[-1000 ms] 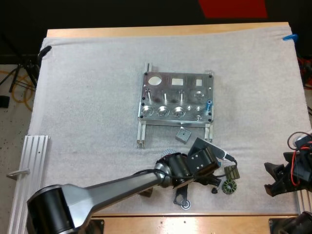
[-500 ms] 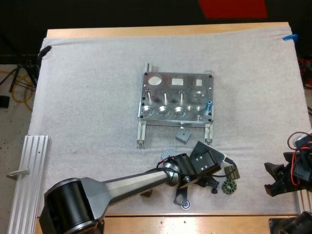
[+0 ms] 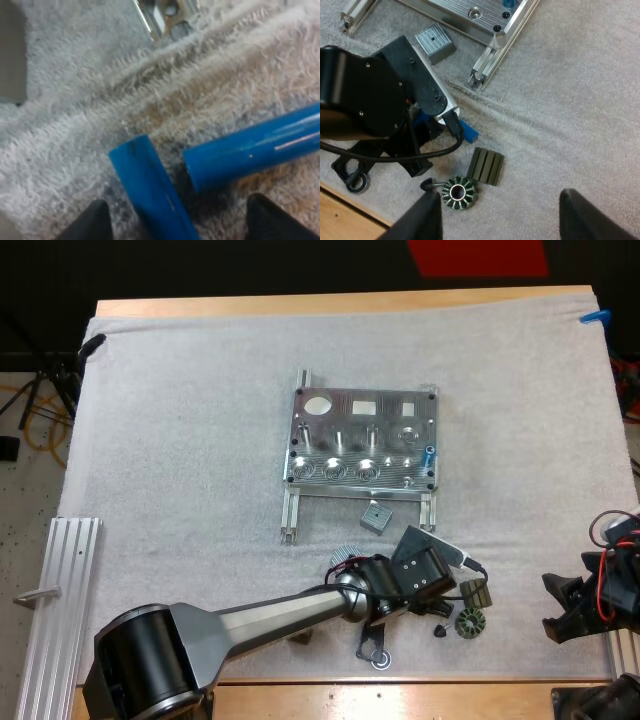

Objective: Load cells from right to left

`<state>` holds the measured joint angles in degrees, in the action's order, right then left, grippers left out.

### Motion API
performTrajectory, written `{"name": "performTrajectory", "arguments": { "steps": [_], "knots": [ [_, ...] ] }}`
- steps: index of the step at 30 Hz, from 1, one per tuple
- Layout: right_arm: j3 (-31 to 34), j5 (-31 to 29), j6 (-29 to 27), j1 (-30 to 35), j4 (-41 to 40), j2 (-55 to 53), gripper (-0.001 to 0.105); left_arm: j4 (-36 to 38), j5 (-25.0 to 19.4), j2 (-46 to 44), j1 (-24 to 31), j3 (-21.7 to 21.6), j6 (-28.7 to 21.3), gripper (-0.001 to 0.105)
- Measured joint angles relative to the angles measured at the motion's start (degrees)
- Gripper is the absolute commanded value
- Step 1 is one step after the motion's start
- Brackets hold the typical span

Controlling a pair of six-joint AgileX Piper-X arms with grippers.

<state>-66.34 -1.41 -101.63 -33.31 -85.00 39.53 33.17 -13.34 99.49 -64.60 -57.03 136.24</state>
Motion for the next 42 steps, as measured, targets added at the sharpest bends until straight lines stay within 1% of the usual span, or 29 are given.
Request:
{"name": "performTrajectory", "arguments": {
  "steps": [3,9,14,16,18,19,21,23,26,30,34,37,39,40,42],
  "knots": [
    [0.0,-0.1,0.0,0.0,0.0,0.0,0.051,-0.1,-0.4,0.0,0.0,0.0,0.0,0.040],
    [0.0,-0.1,0.0,0.0,0.0,0.0,0.051,-0.1,-0.5,0.5,0.0,0.0,-0.2,0.040],
    [0.0,-0.1,0.0,0.0,0.0,0.0,0.051,-0.2,1.3,1.6,0.0,0.0,-0.3,0.039],
    [0.0,-0.1,0.0,0.0,0.0,0.0,0.051,0.1,1.3,1.6,0.0,0.0,-0.3,0.037],
    [0.0,-0.1,0.0,0.0,0.0,0.0,0.051,0.5,1.1,1.6,0.0,-0.3,-0.3,0.025],
    [0.0,-0.1,0.0,0.0,0.0,0.0,0.051,0.7,1.2,1.6,0.0,-0.4,-0.3,0.021],
    [0.0,-0.1,0.0,0.0,0.0,0.0,0.051,0.9,1.2,1.6,0.0,-0.3,-0.3,0.006],
    [0.0,-0.1,0.0,0.0,0.0,0.0,0.051,0.9,1.4,1.6,0.0,-0.3,-0.4,0.000],
    [0.0,-0.1,0.0,0.0,0.0,0.0,0.051,1.3,1.3,1.2,0.0,-0.3,-1.8,0.000],
    [0.0,-0.1,0.0,0.0,0.0,0.0,0.051,2.8,-1.5,-1.5,0.0,0.0,-4.6,0.000],
    [0.0,-0.1,0.0,0.0,0.0,0.0,0.051,3.4,-2.7,-4.1,0.0,0.0,-8.0,0.000],
    [0.0,-0.1,0.0,0.0,0.0,0.0,0.051,6.3,-3.2,-5.4,0.0,0.0,-10.9,0.000],
    [0.0,0.1,0.2,0.0,0.0,0.0,0.051,8.9,-4.0,-6.8,0.0,0.0,-14.3,0.000],
    [0.0,0.5,0.2,0.0,0.0,0.0,0.051,9.3,-4.4,-6.9,0.0,0.0,-15.1,0.000],
    [0.0,2.9,1.4,0.0,0.0,0.0,0.051,10.8,-5.9,-9.4,-0.2,0.0,-18.7,0.000]
  ]
}}
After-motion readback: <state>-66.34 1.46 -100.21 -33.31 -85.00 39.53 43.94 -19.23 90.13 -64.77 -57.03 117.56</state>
